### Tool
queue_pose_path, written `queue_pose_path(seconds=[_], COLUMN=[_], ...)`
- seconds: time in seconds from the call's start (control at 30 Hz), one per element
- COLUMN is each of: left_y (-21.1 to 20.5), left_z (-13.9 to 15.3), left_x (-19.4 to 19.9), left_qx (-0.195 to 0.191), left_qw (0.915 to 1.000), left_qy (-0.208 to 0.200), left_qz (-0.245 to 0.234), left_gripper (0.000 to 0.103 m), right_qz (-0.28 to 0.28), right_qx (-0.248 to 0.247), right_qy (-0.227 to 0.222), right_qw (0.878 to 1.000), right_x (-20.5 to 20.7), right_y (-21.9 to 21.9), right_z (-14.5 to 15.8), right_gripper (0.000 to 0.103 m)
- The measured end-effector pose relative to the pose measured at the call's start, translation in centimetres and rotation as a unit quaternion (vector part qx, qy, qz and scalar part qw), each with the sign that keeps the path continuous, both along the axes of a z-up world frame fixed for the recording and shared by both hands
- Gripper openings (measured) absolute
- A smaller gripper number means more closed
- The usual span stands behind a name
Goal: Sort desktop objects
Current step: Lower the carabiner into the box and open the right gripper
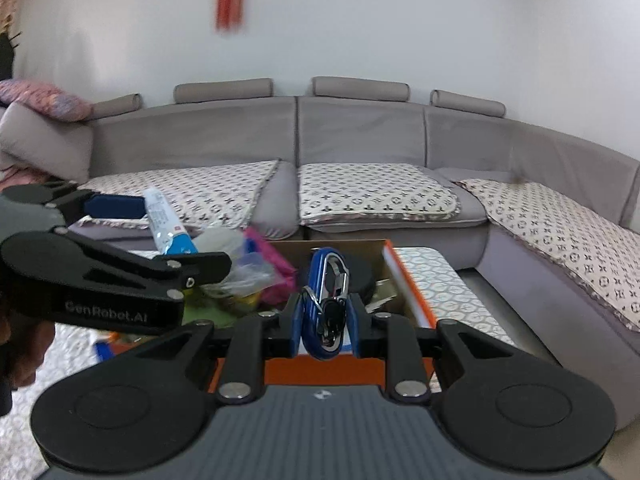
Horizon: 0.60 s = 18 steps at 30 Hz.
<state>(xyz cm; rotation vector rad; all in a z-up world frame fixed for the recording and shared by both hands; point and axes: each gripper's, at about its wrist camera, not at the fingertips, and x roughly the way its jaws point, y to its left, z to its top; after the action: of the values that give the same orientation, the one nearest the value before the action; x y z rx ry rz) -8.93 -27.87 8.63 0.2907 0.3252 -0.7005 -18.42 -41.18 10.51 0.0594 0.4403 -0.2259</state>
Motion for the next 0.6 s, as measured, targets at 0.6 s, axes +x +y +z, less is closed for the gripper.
queue_pose_path(seconds=[0.6], left_y=[-2.0], left_z=[-1.1], left_x=[2.1], left_qx=[0.006], left_qw=[0.9974], left_qy=[0.033], left_qz=[0.065], left_gripper=[0.100], right_qz=[-0.040], right_qx=[0.051], right_qy=[0.008], right_qw=[0.998], right_x=[3.8], right_y=[-4.7], right_z=[-3.1], right_gripper=[0.022])
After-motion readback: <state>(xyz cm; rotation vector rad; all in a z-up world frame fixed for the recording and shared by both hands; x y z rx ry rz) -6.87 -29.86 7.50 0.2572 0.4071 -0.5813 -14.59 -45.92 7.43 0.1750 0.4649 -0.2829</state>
